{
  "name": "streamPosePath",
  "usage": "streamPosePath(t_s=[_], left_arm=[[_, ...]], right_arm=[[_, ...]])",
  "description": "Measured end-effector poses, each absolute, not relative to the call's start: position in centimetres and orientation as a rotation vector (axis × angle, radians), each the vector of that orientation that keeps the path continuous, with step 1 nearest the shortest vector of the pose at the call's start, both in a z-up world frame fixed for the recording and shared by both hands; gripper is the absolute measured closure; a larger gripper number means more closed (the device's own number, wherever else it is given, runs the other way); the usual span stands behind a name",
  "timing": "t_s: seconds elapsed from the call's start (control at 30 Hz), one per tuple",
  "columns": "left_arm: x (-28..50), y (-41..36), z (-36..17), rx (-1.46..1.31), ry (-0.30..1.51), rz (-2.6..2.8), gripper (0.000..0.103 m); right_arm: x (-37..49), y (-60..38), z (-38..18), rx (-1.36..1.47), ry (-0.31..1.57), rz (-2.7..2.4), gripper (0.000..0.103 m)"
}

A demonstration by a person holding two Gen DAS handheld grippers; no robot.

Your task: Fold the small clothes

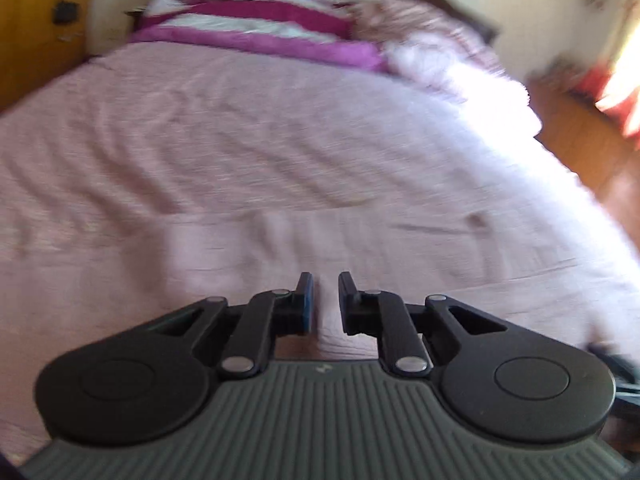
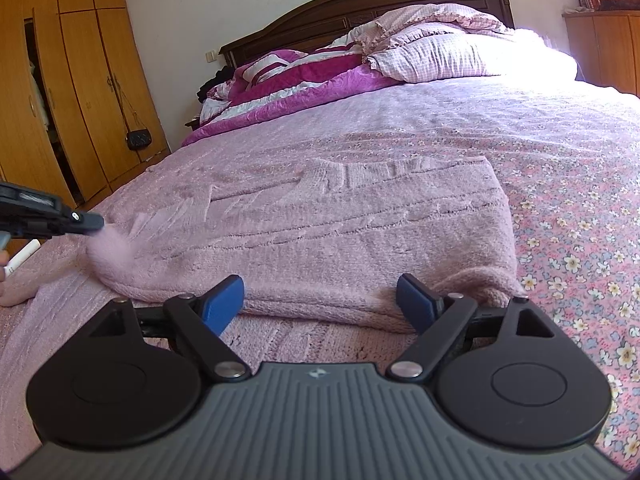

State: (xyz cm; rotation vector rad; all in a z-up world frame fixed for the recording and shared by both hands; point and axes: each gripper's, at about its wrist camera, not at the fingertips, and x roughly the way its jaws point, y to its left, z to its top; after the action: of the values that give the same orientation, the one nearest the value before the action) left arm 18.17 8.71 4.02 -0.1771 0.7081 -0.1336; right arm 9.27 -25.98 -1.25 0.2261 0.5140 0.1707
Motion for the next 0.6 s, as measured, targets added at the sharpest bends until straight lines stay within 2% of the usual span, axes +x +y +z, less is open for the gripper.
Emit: streamPosePath(t_s=[0.1,0.17,0.23,0.3,0.33,0.47,0.6], left_arm=[[19.3,9.8,2.6,-0.235,0.792,-0.122,0.086],[18.7,10.9,2.3,-0.337,0.799,-0.166,0.079],[17.9,11.8,2.4,-0.399,0.787,-0.191,0.066],[16.9,12.1,2.7,-0.406,0.763,-0.201,0.057],[16.4,12.2,3.0,-0.396,0.757,-0.205,0.052],[14.7,11.4,3.5,-0.313,0.757,-0.246,0.047],[13.6,8.4,2.8,-0.095,0.771,-0.312,0.039]], right_arm=[[9.3,-26.0,-1.2,0.226,0.514,0.171,0.015],[9.3,-26.0,-1.2,0.225,0.514,0.171,0.015],[9.3,-26.0,-1.2,0.226,0.514,0.172,0.014],[9.2,-26.0,-1.2,0.226,0.513,0.171,0.014],[9.3,-26.0,-1.3,0.227,0.513,0.171,0.014],[9.2,-26.0,-1.3,0.223,0.514,0.171,0.014],[9.2,-26.0,-1.3,0.219,0.515,0.171,0.014]])
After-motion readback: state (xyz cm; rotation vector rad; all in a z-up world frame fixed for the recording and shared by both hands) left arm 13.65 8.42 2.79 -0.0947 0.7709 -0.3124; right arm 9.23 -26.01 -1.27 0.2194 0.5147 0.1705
